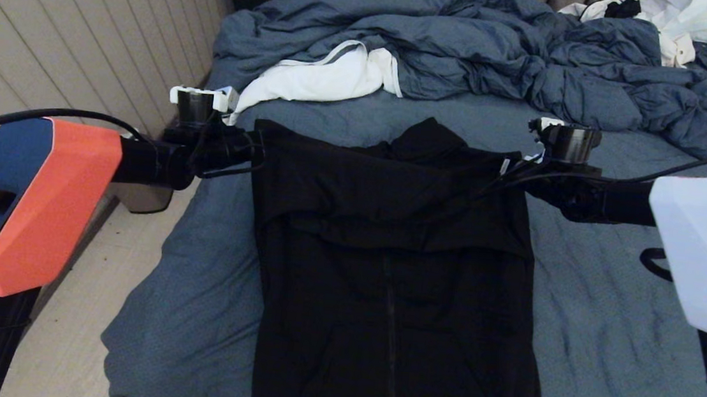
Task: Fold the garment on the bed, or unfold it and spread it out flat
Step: Fold the black sweatshirt
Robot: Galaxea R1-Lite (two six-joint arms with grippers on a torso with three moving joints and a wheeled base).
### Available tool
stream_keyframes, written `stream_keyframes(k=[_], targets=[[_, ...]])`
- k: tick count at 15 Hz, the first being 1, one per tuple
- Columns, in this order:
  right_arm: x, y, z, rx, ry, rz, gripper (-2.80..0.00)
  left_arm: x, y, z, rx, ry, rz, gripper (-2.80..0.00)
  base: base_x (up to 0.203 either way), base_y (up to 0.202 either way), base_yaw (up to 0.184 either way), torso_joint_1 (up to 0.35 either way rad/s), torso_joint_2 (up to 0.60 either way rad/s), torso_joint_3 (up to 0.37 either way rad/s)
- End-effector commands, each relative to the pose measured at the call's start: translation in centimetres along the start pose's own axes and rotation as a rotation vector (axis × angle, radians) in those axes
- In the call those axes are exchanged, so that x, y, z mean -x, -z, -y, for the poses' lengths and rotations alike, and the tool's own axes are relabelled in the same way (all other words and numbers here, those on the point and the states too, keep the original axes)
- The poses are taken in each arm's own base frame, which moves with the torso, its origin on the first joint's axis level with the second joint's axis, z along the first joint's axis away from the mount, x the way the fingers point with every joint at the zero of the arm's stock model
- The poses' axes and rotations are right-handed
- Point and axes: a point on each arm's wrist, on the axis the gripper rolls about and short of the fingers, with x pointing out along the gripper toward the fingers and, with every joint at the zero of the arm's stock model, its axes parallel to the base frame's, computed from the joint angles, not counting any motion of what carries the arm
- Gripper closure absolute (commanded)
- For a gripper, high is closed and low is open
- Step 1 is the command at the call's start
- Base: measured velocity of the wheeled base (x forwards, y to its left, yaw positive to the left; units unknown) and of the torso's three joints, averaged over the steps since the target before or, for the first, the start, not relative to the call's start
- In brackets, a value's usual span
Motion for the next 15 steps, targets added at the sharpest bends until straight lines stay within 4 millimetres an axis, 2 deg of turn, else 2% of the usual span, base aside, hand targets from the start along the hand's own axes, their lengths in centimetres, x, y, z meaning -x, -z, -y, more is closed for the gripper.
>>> stream_keyframes(k=[1,5,8,15], targets=[[-0.1,0.0,0.0,0.0,0.009,0.023,0.0,0.0,-0.1,-0.3,0.001,-0.003,0.005,0.0,0.0,0.0,0.0,0.0,0.0,0.0],[-1.7,2.8,0.8,0.001,0.029,-0.012,0.0,-0.7,1.4,-1.9,0.012,-0.024,-0.027,0.0,0.0,0.0,0.0,0.0,0.0,0.0],[-2.1,3.6,0.8,0.008,0.029,-0.032,0.0,-0.8,1.8,-3.2,0.018,-0.048,-0.037,0.0,0.0,0.0,0.0,0.0,0.0,0.0],[-1.9,3.4,0.9,0.032,0.033,-0.044,0.0,-0.5,2.0,-3.7,0.001,-0.054,-0.089,0.0,0.0,0.0,0.0,0.0,0.0,0.0]])
